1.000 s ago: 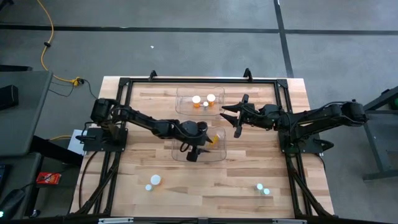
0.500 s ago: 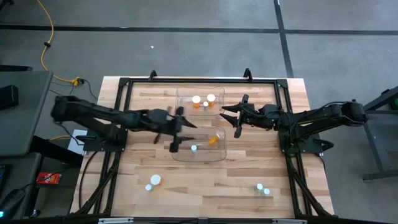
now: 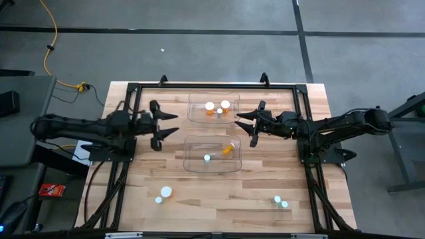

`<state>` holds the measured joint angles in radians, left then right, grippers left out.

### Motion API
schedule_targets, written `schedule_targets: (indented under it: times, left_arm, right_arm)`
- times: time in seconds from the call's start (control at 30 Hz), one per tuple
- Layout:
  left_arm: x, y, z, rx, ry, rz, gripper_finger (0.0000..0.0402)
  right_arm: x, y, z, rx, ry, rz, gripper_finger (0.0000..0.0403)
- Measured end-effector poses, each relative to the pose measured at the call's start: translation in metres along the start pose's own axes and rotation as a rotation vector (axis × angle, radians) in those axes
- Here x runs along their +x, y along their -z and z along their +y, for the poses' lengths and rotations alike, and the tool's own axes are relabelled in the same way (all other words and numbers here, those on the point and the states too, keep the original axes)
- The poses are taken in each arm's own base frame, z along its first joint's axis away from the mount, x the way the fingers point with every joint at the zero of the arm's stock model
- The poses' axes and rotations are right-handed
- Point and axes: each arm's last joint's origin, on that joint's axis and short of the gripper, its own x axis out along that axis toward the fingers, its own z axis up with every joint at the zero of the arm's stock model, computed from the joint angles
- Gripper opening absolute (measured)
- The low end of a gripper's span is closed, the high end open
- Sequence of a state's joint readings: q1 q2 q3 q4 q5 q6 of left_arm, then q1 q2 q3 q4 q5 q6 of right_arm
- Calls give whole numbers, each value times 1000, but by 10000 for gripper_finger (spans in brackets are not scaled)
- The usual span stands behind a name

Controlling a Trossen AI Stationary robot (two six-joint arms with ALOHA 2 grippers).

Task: Pick and place medicine bottles into bin by pill shape (circle, oval)
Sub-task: Put the blue capsule bottle into the top transparent bin

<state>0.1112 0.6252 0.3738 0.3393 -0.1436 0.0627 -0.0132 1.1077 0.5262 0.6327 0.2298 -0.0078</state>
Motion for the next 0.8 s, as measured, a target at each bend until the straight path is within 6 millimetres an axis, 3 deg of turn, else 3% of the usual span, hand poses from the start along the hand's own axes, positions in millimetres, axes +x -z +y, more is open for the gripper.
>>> schedule_targets:
  times: [0.57, 0.7, 0.8]
  left_arm:
    - [-6, 1, 1, -3, 0, -22, 216]
    - [-6, 1, 1, -3, 0, -23, 216]
    - [-6, 1, 1, -3, 1, -22, 216]
  right_arm:
    - [0, -3, 2, 27, -33, -23, 138]
    - [0, -27, 24, 29, -231, -104, 138]
    - [0, -32, 44, -67, -225, -40, 138]
